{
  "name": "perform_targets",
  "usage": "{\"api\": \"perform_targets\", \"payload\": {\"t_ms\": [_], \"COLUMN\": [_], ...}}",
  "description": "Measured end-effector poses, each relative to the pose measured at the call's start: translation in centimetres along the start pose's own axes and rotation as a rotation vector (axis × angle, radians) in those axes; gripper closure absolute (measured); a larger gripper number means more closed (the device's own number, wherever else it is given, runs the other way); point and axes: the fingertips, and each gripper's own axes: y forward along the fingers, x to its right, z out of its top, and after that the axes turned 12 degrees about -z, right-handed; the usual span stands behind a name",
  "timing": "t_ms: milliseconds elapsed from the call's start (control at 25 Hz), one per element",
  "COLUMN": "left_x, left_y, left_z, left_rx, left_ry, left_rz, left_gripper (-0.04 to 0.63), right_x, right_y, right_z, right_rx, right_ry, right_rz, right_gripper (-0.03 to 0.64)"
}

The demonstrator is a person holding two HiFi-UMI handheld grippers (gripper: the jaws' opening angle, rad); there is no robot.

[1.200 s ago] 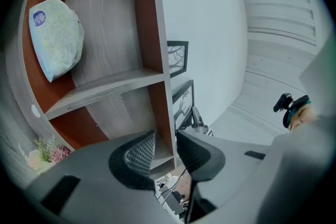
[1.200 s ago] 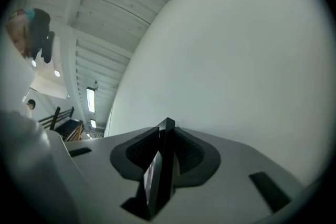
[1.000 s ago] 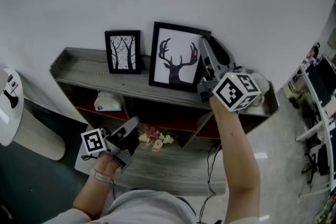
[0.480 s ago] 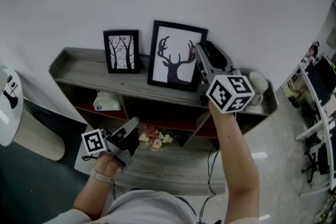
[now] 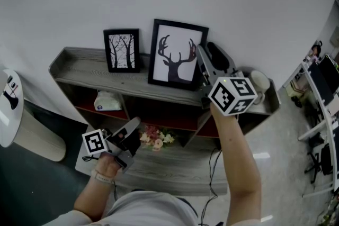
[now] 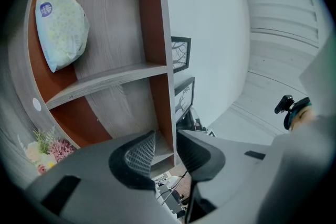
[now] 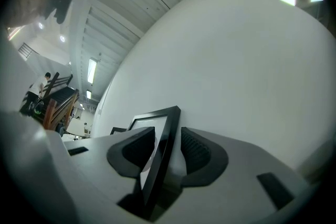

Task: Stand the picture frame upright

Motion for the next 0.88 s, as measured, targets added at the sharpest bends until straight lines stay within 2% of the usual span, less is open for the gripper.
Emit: {"api": "perform_targets", "payload": {"t_ms": [400,640,880], "left_x": [0.7,1.1,1.6], "left_y": [1.4,2.6,3.9], "left_z": [-1.8,-3.8,-6.4], "left_rx": [-0.058,-0.153,-0.283], "left_ry": [0.067,0.185,0.394], "left_rz": [-0.025,-0.029,-0.048], "left_gripper": [0.477,0.487,0.525], "right_x": [-1.5,-3.5,-4.5], "right_y": [-5.5,-10.0,-14.6], "right_z": [1.3,0.2,-3.3], "right_rx": [0.058,0.058,0.019], "right_ry": [0.062,0.008,0.013], "right_rz": [0.012,0.025,0.004], "right_gripper": [0.472,0.474,0.511]}}
